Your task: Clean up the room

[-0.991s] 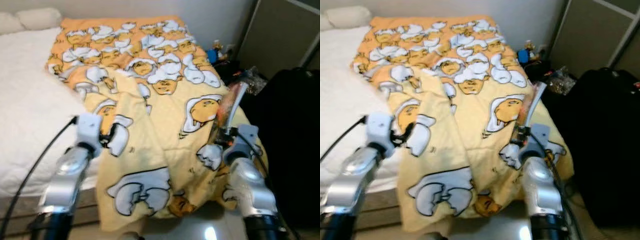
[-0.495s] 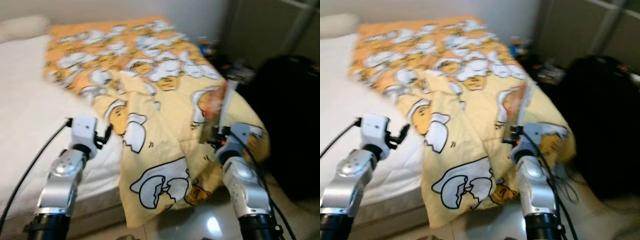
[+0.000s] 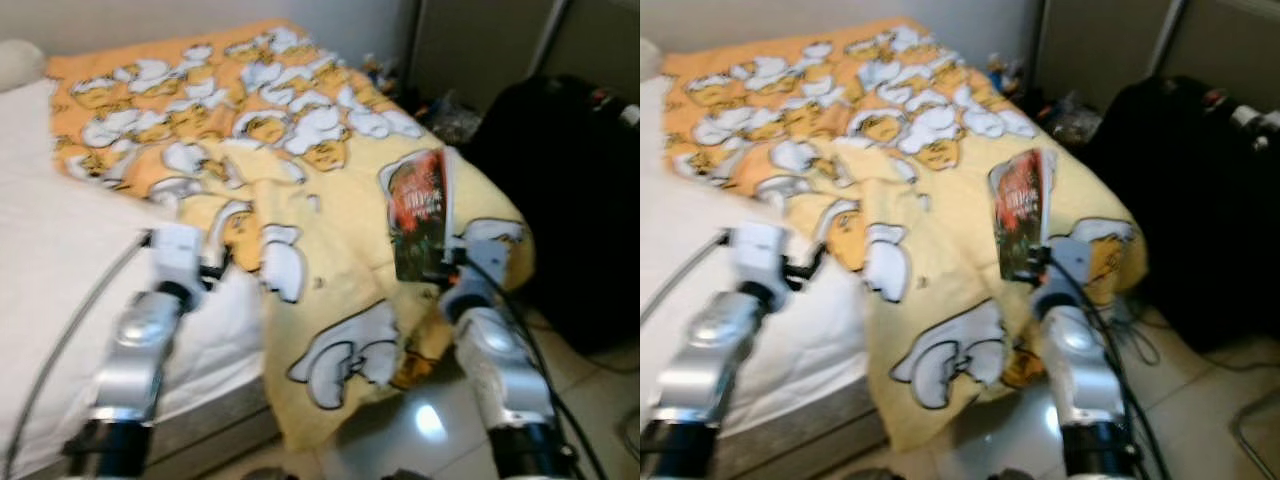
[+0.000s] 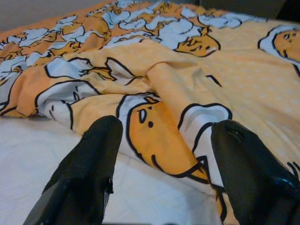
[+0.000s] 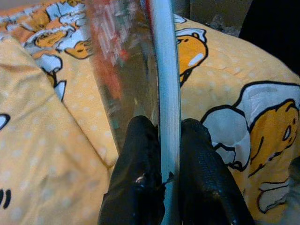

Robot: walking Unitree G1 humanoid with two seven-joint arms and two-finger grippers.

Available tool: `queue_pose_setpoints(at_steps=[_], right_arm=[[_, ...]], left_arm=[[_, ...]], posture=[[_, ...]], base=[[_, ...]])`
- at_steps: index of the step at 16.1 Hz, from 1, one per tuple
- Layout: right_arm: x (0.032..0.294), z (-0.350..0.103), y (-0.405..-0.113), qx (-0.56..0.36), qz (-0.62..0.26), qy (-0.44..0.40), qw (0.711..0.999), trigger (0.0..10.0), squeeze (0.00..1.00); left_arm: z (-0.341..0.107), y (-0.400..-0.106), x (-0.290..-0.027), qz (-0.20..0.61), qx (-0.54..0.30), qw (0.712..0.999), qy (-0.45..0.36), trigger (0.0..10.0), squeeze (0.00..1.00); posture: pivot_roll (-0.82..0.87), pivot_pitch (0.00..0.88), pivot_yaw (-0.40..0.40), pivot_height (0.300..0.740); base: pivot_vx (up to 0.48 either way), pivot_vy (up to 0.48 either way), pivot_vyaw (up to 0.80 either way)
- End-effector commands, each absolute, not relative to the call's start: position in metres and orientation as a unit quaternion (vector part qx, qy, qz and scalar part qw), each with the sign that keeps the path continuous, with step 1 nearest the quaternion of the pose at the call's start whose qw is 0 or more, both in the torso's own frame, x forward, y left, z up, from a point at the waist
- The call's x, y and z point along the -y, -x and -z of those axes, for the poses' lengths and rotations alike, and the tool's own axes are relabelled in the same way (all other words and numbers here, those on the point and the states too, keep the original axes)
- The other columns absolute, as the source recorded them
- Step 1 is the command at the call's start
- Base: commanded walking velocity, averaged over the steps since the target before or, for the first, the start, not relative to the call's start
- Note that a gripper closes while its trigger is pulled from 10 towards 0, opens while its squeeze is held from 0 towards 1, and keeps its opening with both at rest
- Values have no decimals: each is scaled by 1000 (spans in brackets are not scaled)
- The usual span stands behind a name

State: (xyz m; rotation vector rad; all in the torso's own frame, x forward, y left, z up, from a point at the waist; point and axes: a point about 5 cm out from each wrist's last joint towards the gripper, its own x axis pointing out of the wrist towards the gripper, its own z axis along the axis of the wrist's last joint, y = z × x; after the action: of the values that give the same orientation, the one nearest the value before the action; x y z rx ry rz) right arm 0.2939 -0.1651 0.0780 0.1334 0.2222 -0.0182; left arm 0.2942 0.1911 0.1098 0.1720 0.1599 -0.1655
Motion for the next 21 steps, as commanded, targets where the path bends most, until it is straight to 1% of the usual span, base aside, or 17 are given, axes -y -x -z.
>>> queue_pose_setpoints(at_steps=[1,5,21], right_arm=[[160,-92,-300,-76,1,-68,995,10000,0],[155,-93,-300,-74,-11,-63,995,10000,0],[150,-95,-301,-70,-37,-41,996,10000,0]], left_arm=[[-110,-293,-200,71,-84,990,-94,10000,0],[-110,-294,-201,70,-84,990,-93,10000,0],[-110,-296,-199,70,-84,990,-93,10000,0]], posture=[[28,0,37,740],[28,0,38,740],[33,0,34,740]], base=[[0,379,0],[0,381,0],[0,400,0]])
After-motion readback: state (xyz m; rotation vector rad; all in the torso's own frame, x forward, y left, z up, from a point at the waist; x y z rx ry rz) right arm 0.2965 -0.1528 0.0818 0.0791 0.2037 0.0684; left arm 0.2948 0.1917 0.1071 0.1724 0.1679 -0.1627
